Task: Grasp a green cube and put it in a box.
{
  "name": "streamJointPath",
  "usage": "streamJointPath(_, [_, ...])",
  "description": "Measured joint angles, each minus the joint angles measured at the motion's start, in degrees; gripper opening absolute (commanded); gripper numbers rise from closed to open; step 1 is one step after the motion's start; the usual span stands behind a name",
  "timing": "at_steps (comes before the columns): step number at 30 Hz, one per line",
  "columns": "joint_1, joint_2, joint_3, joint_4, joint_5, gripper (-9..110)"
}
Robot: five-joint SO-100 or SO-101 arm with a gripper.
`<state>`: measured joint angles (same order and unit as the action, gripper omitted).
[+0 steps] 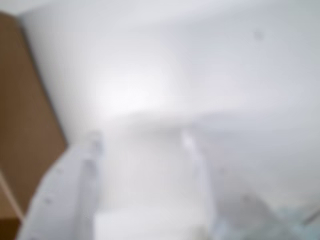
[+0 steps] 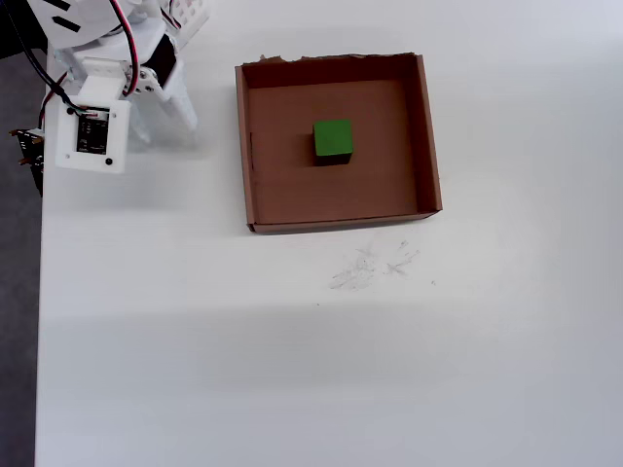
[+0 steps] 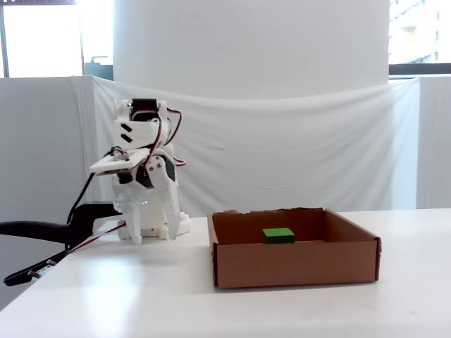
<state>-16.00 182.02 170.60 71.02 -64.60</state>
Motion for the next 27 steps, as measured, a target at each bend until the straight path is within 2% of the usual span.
streamJointPath(27, [0.0,0.0,0.0,0.0,0.5,22])
